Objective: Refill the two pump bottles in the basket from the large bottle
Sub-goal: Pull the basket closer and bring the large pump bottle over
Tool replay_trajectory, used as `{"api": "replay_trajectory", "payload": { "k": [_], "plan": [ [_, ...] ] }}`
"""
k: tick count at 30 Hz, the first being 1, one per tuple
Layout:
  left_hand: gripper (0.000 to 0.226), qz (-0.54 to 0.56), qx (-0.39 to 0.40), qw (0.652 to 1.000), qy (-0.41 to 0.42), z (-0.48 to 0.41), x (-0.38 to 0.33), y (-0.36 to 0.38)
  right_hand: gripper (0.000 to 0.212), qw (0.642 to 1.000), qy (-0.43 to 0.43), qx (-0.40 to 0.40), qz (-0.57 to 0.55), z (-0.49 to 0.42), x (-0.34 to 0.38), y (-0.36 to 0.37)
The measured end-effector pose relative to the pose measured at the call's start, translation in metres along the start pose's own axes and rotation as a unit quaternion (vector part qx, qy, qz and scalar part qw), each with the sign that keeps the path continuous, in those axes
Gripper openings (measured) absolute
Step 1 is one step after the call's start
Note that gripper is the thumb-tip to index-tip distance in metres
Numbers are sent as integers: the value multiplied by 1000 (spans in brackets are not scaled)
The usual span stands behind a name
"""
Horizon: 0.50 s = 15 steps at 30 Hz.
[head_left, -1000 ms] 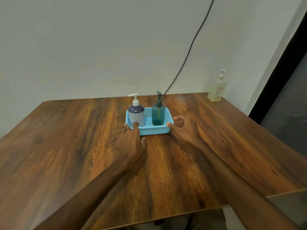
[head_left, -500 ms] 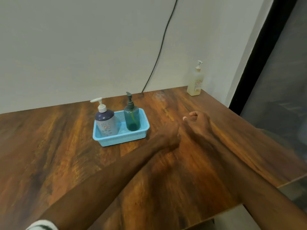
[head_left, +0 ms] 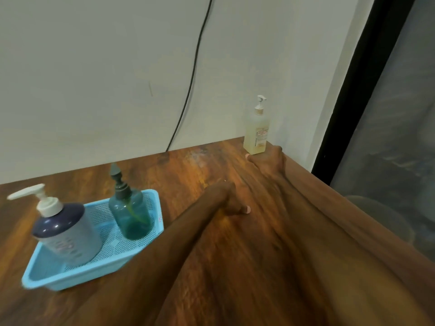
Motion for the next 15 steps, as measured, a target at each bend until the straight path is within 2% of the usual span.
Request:
{"api": "replay_trajectory", "payload": {
  "k": [7,15],
  "plan": [
    [79,-27,-14,999,13,-16,4,-2,88,996,54,-39,-62,-78,4,38],
    [73,-48,-22,998,30,-25,11,4,88,998,36,-42,-18,-116,13,52]
  ]
}}
Point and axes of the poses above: each hand's wrist, its own z-axis away from the middle knuckle, its own y-axis out of the palm, x = y × z, the point moved 5 cm from there along -z, towards the middle knuckle, and after that the axes turned 11 degrees about y, right-handed, at the moved point
